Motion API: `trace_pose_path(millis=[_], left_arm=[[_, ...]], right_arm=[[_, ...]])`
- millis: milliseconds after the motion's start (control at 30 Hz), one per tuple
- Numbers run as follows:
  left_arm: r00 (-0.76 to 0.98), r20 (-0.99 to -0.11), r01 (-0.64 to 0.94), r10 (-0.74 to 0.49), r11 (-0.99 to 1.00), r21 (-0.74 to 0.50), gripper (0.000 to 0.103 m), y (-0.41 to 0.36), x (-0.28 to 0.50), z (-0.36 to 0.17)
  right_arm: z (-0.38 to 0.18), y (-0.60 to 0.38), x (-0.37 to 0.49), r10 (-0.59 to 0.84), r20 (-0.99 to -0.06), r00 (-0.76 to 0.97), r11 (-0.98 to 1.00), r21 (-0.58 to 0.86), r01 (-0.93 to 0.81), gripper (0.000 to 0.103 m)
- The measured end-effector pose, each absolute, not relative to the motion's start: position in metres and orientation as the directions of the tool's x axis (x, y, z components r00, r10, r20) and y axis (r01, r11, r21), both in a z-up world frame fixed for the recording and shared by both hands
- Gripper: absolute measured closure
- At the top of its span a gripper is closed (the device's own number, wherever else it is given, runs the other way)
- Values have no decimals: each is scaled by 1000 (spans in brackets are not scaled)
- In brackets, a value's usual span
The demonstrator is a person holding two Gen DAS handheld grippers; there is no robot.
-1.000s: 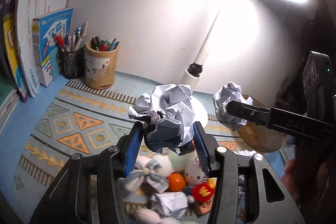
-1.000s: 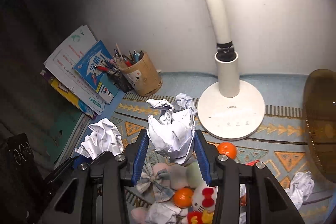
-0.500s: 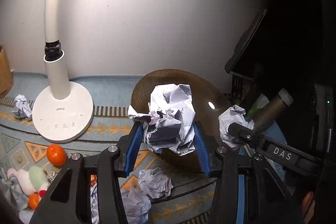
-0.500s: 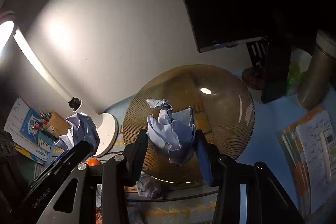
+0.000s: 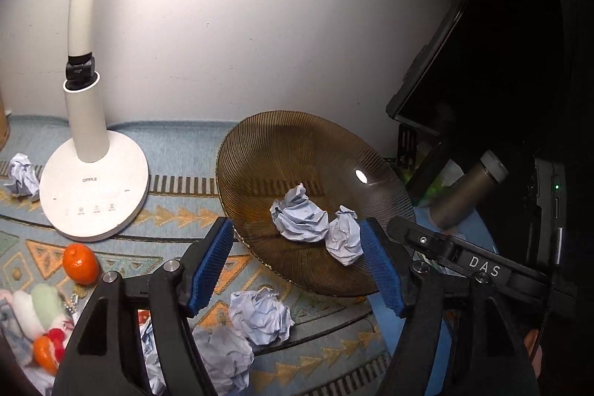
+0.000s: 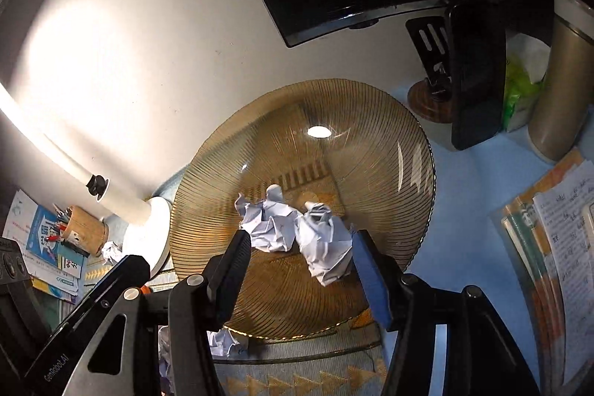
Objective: Organize objects
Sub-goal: 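Carry both paper balls to the brown bowl and open both tools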
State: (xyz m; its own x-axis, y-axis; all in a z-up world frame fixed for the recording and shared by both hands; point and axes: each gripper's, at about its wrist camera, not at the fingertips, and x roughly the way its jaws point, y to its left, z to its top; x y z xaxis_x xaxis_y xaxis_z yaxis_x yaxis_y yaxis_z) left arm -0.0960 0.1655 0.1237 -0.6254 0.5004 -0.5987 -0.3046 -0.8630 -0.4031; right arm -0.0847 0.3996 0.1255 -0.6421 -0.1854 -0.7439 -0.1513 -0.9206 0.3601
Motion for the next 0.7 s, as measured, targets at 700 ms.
trace_pose_path(millis=[700], left_arm=[[-876,-478,40,68,-977,-211,22,-24,86,93]], right_arm=[[95,243,50,-206,-609,-766,-976,186,114,37]])
